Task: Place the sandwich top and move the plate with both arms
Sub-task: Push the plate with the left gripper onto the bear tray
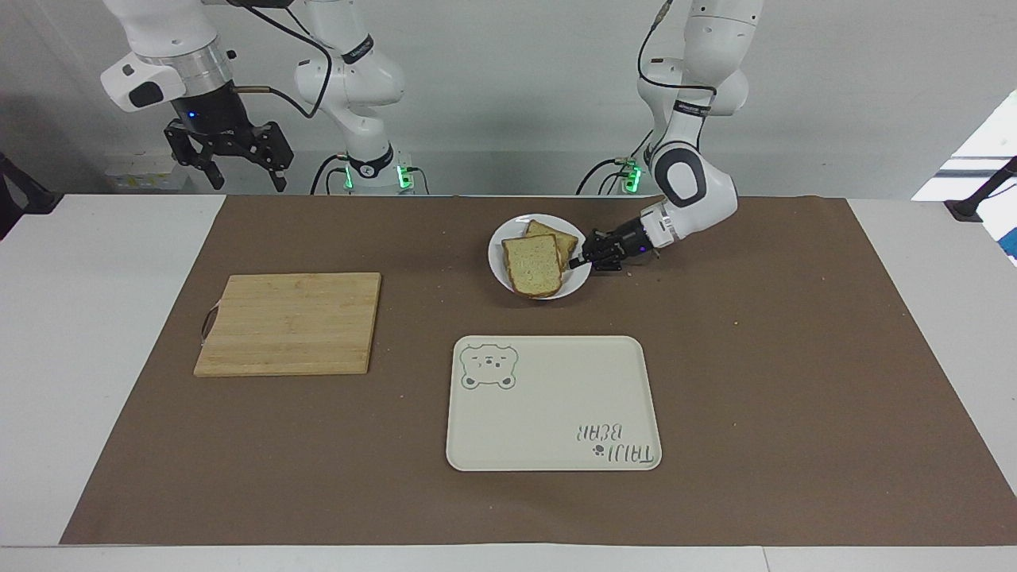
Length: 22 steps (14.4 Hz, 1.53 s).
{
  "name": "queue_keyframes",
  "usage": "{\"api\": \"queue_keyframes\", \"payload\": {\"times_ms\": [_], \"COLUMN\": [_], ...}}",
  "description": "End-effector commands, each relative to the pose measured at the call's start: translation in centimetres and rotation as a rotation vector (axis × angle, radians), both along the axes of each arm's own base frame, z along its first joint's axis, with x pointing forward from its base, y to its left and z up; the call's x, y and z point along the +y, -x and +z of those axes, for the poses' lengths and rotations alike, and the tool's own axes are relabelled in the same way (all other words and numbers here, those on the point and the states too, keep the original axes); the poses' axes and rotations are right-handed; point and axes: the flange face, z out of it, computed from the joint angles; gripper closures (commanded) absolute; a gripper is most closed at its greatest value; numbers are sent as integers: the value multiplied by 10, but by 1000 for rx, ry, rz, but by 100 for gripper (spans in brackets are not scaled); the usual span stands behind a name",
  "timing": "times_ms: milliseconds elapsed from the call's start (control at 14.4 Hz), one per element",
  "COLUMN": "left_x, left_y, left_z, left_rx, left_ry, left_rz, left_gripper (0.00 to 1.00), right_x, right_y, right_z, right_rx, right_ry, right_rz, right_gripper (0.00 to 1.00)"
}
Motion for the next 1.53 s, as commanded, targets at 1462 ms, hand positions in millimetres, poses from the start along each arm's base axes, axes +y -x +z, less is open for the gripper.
{"api": "queue_keyframes", "payload": {"times_ms": [1462], "left_x": [-42], "left_y": [-228], "left_z": [-8], "left_rx": [16], "left_ry": [-187], "left_rz": [345], "left_gripper": [100], "right_x": [-2], "right_y": [3], "right_z": [2], "right_rx": [4], "right_ry": [3], "right_rz": [21], "right_gripper": [0]}}
